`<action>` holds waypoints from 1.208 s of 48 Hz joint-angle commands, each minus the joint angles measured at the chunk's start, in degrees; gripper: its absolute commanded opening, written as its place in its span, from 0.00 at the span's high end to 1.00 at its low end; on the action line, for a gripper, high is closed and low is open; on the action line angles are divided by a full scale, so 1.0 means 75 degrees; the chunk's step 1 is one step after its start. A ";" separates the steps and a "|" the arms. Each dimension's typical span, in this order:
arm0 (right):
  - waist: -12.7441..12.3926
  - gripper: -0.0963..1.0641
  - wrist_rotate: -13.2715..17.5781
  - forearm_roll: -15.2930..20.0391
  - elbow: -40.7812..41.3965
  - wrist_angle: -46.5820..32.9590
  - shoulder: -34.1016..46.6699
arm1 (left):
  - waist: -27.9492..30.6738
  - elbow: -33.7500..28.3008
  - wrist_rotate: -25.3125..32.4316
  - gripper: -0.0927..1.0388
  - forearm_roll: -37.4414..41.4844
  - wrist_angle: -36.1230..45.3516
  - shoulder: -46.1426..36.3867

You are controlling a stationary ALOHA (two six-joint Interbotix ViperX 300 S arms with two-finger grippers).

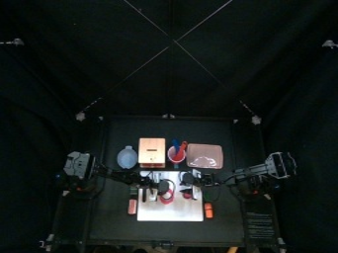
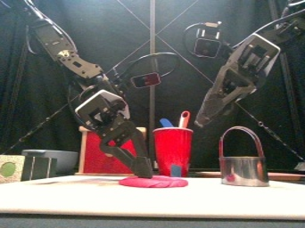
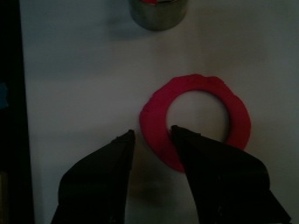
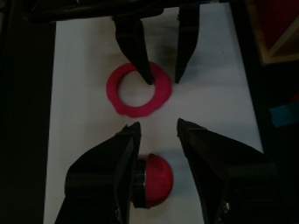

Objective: Get the cutter from the drawer then cut the dough then place the extra dough in the bowl
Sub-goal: Place the extra dough in the bowl

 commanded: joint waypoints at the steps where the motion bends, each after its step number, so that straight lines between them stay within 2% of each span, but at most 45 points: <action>1: -0.0035 0.25 0.0000 0.0000 -0.0035 -0.0059 -0.0246 | -0.0012 -0.0164 0.0000 0.23 0.0000 0.0023 -0.0035; 17: -0.0035 0.25 0.0000 0.0035 0.0035 -0.0047 -0.0234 | -0.0059 -0.0176 0.0000 0.26 0.0070 0.0352 -0.0012; 58: -0.0035 0.25 0.0000 0.0082 0.0035 -0.0059 -0.0246 | -0.0094 -0.0176 0.0000 0.40 0.0387 0.0551 -0.0012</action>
